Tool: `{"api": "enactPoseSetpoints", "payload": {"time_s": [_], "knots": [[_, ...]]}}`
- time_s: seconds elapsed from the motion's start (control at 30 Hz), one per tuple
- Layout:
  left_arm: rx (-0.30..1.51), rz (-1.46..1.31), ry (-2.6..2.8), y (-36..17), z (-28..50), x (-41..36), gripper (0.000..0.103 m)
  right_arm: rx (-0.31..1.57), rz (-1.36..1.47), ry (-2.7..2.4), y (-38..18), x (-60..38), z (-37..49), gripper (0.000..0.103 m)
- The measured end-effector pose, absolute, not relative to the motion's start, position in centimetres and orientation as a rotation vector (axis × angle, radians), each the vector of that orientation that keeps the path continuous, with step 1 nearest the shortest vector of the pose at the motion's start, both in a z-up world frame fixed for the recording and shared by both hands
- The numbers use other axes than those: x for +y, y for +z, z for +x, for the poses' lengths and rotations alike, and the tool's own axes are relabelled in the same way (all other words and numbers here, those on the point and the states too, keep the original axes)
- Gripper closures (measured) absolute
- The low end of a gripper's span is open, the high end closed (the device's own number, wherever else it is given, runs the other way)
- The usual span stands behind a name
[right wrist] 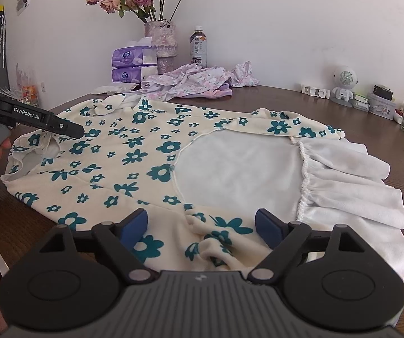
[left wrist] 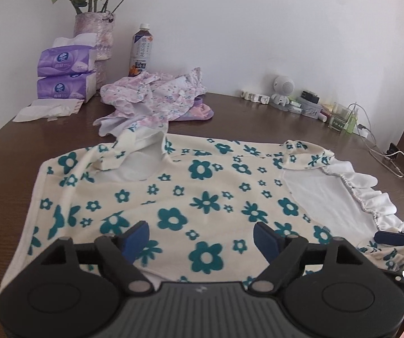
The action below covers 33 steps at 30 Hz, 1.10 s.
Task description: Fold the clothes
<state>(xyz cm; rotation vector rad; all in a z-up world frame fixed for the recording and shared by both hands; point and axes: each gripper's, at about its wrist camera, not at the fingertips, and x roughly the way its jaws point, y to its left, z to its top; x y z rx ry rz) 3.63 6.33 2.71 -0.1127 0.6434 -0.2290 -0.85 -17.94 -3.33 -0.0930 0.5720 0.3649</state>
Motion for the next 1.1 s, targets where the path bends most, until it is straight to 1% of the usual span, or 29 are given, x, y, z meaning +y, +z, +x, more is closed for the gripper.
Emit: {"api": "enactPoseSetpoints", "payload": {"time_s": [0.03,0.23,0.3,0.33,0.37,0.5,0.67,0.9,0.93,1.0,1.1], "knots": [[0.648,-0.119,-0.230,2.4,3.8,6.2,0.013,0.572,-0.093,0.365,-3.3,-17.9,-0.8,0.018],[0.653,-0.183,-0.217,1.4,4.3,6.6,0.009,0.574,-0.095,0.368,-3.3,-17.9,-0.9,0.017],[0.649,-0.165,-0.222,1.2,4.3,6.3,0.005,0.574,-0.095,0.370,-3.3,-17.9,-0.9,0.016],[0.649,-0.146,-0.226,1.1,4.3,6.1,0.001,0.575,-0.095,0.370,-3.3,-17.9,-0.9,0.016],[0.648,-0.126,-0.230,1.0,4.2,5.8,0.000,0.575,-0.095,0.371,-3.3,-17.9,-0.8,0.016],[0.659,-0.056,-0.215,0.9,4.2,4.7,0.000,0.576,-0.098,0.376,-3.3,-17.9,-0.8,0.015],[0.654,-0.087,-0.223,0.8,4.3,5.3,0.000,0.574,-0.085,0.364,-3.3,-17.9,-0.8,0.014],[0.657,-0.075,-0.219,0.9,4.3,5.1,0.000,0.511,0.085,0.272,-2.1,-19.6,-0.5,0.014],[0.657,-0.073,-0.218,0.9,4.2,5.0,0.000,0.497,0.080,0.241,-1.7,-19.8,-0.3,0.013],[0.657,-0.074,-0.218,0.9,4.2,5.1,0.000,0.483,0.064,0.181,-1.4,-20.1,0.3,0.007],[0.656,-0.078,-0.220,0.9,4.2,5.1,0.000,0.490,0.047,0.123,-1.6,-20.5,1.3,0.006]]}}
